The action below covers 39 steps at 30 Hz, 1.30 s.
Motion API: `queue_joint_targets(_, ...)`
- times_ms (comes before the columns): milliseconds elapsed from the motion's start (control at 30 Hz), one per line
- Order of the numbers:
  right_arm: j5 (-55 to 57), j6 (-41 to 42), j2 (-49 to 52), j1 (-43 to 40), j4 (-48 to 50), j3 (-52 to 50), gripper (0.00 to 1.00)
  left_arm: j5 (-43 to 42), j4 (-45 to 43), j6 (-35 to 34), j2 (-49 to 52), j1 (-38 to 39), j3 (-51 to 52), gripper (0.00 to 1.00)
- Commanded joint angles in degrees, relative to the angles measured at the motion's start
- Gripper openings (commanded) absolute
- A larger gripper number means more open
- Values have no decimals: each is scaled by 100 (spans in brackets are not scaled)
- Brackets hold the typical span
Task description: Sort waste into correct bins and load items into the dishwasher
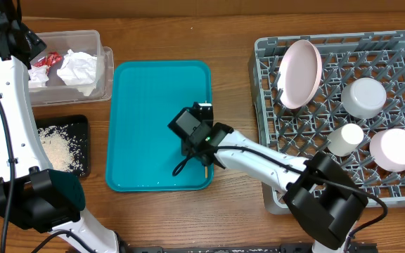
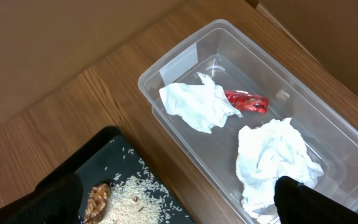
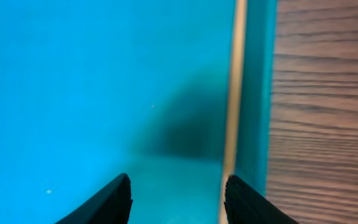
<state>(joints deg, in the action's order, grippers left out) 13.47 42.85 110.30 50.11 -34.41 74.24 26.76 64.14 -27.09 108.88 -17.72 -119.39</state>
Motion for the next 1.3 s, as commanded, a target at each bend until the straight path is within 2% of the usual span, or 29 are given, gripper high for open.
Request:
queue_joint_targets(0,326,92,96,-31,63,90,51,17,-4,-79,-2,26,-28,100)
queue_joint_targets(800,514,24,693,-24,243,83,50,17,-2,-79,-2,48,-28,100)
queue_joint_targets(1033,686,50,1058,-24,175,83,32,17,-4,-79,-2,48,-28,100)
queue_joint_targets(1267,813,92,1115,-24,66,83,22,17,-4,-79,-2,48,-28,100)
